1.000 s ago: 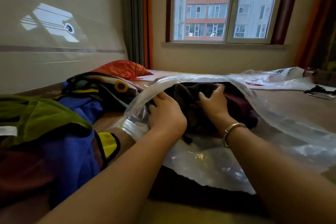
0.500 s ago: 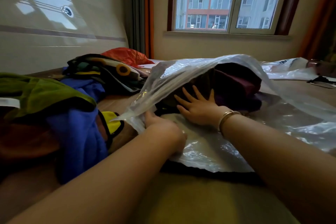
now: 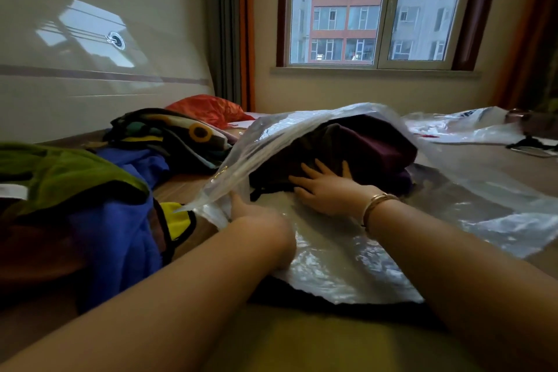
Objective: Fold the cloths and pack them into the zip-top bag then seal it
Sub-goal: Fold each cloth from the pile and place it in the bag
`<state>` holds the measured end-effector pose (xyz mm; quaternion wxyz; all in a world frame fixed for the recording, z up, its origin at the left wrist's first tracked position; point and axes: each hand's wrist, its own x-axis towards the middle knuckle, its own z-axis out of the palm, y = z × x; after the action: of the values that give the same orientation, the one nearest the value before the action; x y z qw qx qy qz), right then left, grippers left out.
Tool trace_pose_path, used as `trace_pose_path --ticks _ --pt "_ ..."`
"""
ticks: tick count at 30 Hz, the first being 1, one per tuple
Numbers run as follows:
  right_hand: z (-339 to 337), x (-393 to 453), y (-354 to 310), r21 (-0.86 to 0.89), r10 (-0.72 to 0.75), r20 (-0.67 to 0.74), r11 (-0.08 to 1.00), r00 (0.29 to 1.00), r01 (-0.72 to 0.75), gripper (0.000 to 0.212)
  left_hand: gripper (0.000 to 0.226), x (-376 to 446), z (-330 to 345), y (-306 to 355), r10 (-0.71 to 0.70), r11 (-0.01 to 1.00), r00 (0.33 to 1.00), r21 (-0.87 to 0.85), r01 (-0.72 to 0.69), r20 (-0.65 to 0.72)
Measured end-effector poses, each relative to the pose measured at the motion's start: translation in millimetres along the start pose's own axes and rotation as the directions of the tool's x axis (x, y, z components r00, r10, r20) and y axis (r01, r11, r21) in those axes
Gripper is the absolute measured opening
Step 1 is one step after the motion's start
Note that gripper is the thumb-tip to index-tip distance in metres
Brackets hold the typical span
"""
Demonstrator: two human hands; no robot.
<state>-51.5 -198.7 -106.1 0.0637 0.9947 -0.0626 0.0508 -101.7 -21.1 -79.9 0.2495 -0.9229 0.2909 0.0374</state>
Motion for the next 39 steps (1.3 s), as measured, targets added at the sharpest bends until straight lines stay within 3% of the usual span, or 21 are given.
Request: trace_pose_path --ticks 3,7,9,11,14,16,18,21,23,27,33,39 --pt "-16.2 -52.0 -8.5 0.020 -0.026 -0.050 0.999 0.998 0.027 0.046 0.038 -31.3 -8.2 9.0 -0.003 0.983 0.986 -0.179 -0.027 -0.166" --pt "-35.0 -125.9 -31.5 0.109 -0.033 -0.097 0.993 0.995 0.044 0.043 0.035 -86.5 -6.6 17.8 -0.038 0.924 0.890 -0.354 -0.141 -0.454" --pt "-41.5 -157.8 -48.8 0.187 -0.036 -0.182 0.980 0.983 0.070 0.037 0.033 -110.2 3.3 16.1 -0.084 0.854 0.845 -0.475 -0.212 -0.528" --pt "-48.0 -183.6 -70.8 0.227 -0.072 -0.301 0.963 0.951 0.145 0.028 0.033 -131.2 15.1 8.3 -0.161 0.708 0.821 -0.644 -0.290 -0.548" --pt "-62.5 -210.5 -108.9 0.280 -0.085 -0.420 0.935 0.904 0.218 0.022 0.032 -154.6 33.7 -11.5 -0.295 0.462 0.799 -0.810 -0.360 -0.524" --pt "-70.0 -220.3 -134.0 0.354 -0.045 -0.459 0.907 0.887 0.229 0.019 0.030 -160.4 52.8 -27.7 -0.452 0.414 0.741 -0.852 -0.320 -0.497" --pt "-70.7 -223.8 -157.8 0.461 0.008 -0.462 0.856 0.887 0.233 0.015 0.029 -160.1 78.8 -42.3 -0.569 0.422 0.710 -0.888 -0.182 -0.416" --pt "-64.4 -224.8 -186.5 0.602 0.069 -0.371 0.777 0.926 0.184 0.016 0.035 -156.9 114.1 -56.6 -0.569 0.379 0.793 -0.925 0.015 -0.220" --pt "-59.4 -224.2 -196.5 0.651 0.076 -0.310 0.744 0.948 0.153 0.016 0.038 -154.7 125.7 -63.5 -0.545 0.310 0.826 -0.950 0.038 -0.145" --pt "-58.3 -217.8 -201.9 0.755 0.093 -0.255 0.640 0.963 0.138 0.015 0.036 -145.5 128.5 -78.2 -0.554 0.205 0.815 -0.977 -0.062 -0.168" --pt "-45.7 -183.5 -232.5 0.834 0.031 -0.270 0.507 0.962 0.218 0.026 0.030 -147.7 130.3 -107.0 -0.682 -0.143 0.724 -0.951 -0.274 -0.106" --pt "-51.0 -105.4 -271.7 0.699 0.002 -0.407 0.644 0.913 0.310 0.027 0.036 -151.0 136.6 -142.4 -0.707 -0.308 0.707 -0.891 -0.335 -0.021"
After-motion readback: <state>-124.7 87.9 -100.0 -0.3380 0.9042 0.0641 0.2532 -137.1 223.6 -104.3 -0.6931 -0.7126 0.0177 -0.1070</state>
